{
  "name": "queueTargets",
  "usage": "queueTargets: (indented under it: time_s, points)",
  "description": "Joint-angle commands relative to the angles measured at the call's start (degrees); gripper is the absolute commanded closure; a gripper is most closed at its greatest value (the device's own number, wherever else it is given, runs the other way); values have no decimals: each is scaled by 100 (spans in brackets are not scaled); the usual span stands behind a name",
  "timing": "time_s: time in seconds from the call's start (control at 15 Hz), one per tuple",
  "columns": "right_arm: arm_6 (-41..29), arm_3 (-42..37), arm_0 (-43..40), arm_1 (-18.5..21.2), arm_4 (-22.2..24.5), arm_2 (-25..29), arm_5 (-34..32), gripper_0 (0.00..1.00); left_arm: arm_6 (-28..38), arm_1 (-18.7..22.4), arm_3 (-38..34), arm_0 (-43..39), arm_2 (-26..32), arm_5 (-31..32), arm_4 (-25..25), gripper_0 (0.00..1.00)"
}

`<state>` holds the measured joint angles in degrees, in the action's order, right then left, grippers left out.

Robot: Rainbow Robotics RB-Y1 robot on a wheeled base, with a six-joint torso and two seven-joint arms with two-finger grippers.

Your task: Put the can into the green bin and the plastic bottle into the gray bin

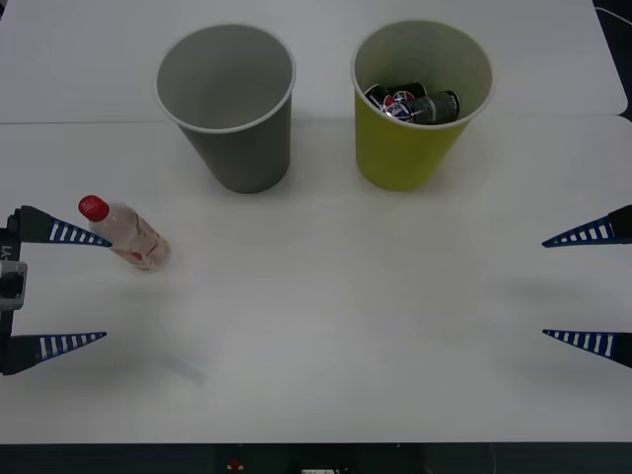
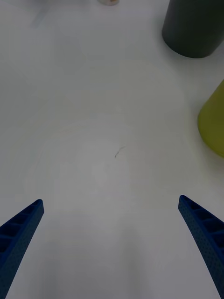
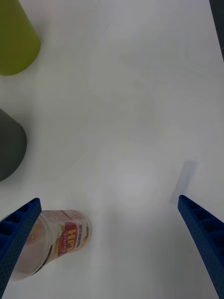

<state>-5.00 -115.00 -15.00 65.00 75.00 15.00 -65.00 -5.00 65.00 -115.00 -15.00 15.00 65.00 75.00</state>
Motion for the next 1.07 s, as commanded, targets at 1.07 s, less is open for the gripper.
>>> queueTargets:
  time_s: [1.07]
  points:
    - [0,0,0,0,0,0,0,0,245,-110,-110,-1374,82,-1297,-935,0]
